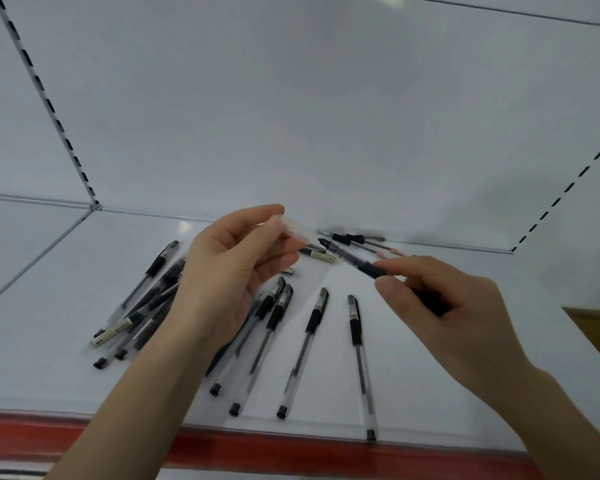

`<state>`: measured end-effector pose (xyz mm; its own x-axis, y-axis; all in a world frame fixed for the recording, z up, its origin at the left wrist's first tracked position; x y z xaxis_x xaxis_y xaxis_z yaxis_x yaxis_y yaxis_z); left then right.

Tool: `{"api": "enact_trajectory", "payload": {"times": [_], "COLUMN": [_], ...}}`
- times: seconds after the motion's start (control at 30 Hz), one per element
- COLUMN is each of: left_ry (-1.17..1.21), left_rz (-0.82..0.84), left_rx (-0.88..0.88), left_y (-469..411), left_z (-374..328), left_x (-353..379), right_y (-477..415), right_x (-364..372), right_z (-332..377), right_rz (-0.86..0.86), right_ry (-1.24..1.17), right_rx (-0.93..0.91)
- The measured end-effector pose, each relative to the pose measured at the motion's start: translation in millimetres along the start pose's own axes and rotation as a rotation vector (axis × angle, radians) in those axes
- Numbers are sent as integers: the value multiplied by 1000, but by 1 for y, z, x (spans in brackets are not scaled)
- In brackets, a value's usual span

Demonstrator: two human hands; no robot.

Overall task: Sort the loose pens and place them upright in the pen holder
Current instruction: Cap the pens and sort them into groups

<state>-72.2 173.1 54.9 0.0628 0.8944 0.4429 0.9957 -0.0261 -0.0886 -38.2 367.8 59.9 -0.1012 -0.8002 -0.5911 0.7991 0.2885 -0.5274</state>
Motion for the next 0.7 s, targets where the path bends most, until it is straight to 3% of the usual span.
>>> {"api": "enact_trajectory", "payload": {"times": [0.3, 0.57, 0.7], "left_ry": [-43, -131, -214], "left_rz": [20, -16, -73], "left_rx": [48, 86, 150], "left_y": [6, 9, 9], "left_z": [-2, 2, 6], "left_x": [9, 8, 10], "right_y": [3, 1, -2], "right_x": [0, 11, 19], "right_z": [5, 4, 3], "right_rz": [-2, 130, 128], "right_ry": [-21, -191, -153], "right_rx": [52, 264, 306]}}
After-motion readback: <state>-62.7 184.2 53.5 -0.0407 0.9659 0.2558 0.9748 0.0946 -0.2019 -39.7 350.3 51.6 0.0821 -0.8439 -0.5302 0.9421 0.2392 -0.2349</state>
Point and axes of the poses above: each hand's wrist, its own y-axis away from the middle knuckle, its own x-axis out of the palm, z = x × y, the point moved 1 cm from there along -y, towards the middle knuckle, and after that the axes turned 4 degrees about z, right-handed, at the moved point
